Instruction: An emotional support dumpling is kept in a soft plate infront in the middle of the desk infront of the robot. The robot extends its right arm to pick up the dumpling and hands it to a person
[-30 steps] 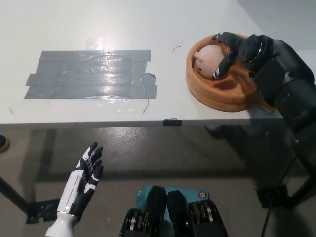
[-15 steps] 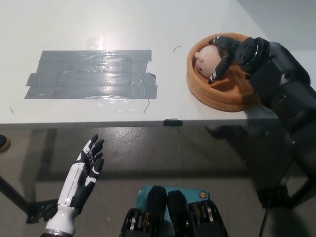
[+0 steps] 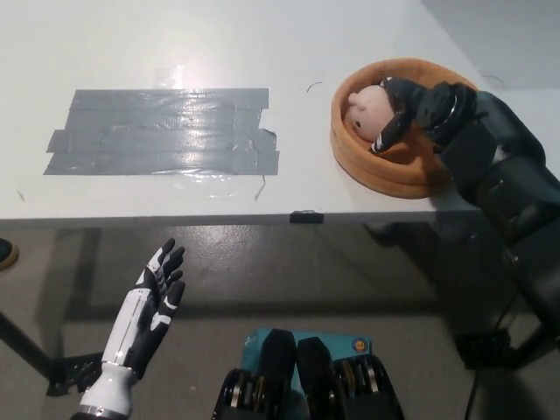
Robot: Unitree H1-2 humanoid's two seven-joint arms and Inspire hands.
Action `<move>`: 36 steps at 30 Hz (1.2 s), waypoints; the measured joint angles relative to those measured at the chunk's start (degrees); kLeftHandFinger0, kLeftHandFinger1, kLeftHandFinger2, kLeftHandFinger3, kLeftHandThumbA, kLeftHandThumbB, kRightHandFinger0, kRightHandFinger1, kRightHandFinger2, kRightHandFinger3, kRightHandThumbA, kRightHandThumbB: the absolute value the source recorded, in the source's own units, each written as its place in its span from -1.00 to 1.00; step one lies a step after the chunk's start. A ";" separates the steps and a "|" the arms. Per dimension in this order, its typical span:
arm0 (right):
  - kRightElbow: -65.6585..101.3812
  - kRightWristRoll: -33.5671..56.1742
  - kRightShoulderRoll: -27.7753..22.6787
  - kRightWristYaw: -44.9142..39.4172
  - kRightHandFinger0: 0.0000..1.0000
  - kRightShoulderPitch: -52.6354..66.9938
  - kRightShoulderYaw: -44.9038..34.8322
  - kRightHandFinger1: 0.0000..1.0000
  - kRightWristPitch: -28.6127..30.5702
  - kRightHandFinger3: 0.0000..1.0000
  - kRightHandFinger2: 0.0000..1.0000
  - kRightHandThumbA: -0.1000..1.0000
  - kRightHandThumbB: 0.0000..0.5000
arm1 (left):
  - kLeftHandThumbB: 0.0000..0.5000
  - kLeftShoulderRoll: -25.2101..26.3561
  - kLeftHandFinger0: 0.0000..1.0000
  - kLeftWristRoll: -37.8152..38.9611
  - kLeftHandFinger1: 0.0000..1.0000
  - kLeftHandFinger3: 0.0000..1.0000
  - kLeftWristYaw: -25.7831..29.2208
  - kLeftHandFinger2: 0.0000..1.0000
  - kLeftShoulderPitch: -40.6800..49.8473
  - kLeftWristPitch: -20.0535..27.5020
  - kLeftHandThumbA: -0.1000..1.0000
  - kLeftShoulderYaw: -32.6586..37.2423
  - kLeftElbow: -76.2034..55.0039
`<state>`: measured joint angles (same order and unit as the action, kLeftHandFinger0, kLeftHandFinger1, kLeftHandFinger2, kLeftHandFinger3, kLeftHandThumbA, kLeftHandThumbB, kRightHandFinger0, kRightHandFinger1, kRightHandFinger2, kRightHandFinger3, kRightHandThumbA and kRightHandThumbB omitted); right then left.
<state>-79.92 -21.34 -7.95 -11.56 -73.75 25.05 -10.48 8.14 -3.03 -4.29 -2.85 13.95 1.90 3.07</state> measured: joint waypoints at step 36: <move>14.08 6.77 -3.49 14.29 -0.66 1.39 -20.53 0.23 13.84 0.53 0.81 -1.00 -0.38 | 0.34 0.04 1.00 0.03 1.00 1.00 -0.33 1.00 -4.20 -0.02 0.75 -0.11 1.27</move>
<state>-65.83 -14.57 -11.44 2.73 -72.37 4.53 3.36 8.17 -3.00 -4.62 -7.05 13.93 1.79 4.34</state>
